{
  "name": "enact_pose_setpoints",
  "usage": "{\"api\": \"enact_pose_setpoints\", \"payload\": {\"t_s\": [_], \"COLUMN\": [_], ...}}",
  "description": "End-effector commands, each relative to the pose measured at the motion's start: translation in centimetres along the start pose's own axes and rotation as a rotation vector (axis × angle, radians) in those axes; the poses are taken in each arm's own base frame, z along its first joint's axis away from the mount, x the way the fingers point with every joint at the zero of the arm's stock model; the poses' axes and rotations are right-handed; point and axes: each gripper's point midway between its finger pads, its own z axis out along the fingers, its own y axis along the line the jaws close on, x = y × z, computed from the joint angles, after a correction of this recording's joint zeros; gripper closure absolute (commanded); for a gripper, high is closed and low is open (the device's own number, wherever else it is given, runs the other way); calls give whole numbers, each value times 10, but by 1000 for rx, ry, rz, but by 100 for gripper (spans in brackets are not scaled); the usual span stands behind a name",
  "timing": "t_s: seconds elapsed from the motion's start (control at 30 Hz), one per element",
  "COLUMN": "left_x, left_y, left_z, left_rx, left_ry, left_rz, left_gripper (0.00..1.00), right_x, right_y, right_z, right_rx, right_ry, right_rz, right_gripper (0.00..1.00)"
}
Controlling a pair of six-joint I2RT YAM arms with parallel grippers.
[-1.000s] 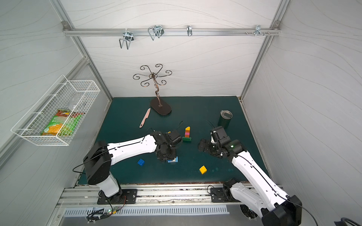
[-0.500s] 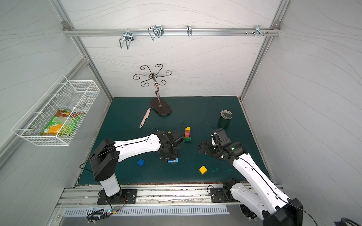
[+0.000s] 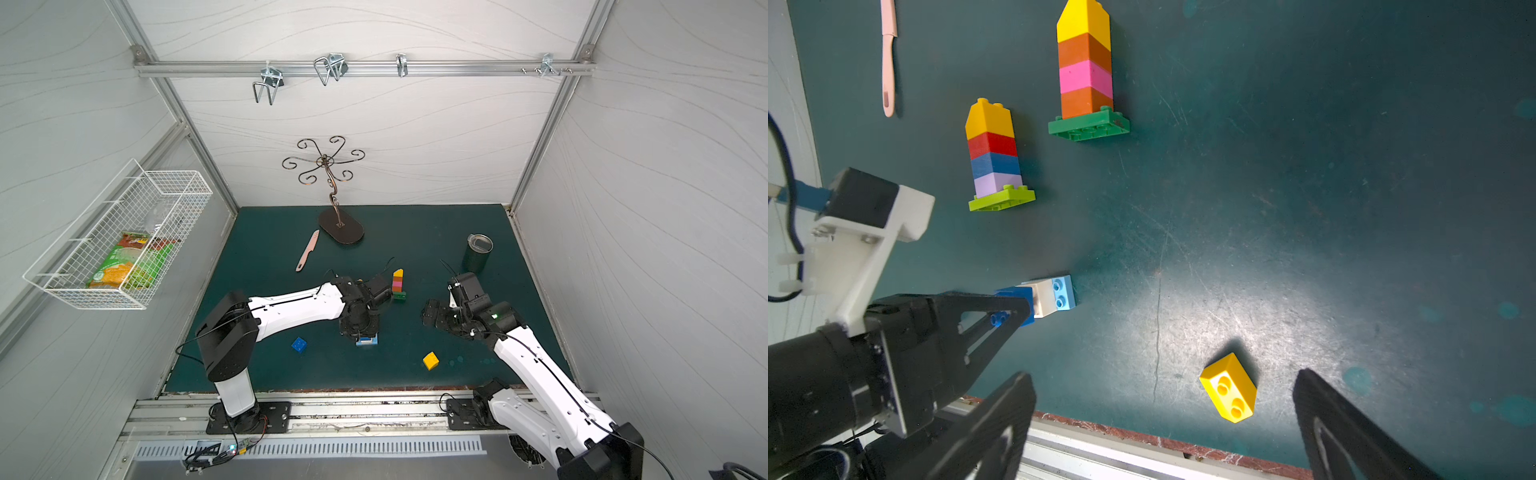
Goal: Assemble the number 1 with lego
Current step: Assemble the lego brick with the lego brick.
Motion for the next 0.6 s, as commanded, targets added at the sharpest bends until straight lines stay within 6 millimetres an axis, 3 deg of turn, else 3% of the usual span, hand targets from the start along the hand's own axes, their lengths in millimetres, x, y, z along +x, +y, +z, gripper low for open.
{"api": "enact_pose_setpoints", "payload": {"t_s": [0.0, 0.57], "left_x": [-5, -2], "left_y": [-3, -1], "left_z": [7, 19], "left_rx": [3, -47], "left_ry": [1, 9], "left_rz": [7, 17], "left_gripper": [88, 92], "right_x": [4, 4], "right_y": [-4, -4], "right_z": [-1, 2], "right_rx": [8, 13], "right_ry": [14, 24], "right_rz": [2, 0], "right_gripper": [1, 1]}}
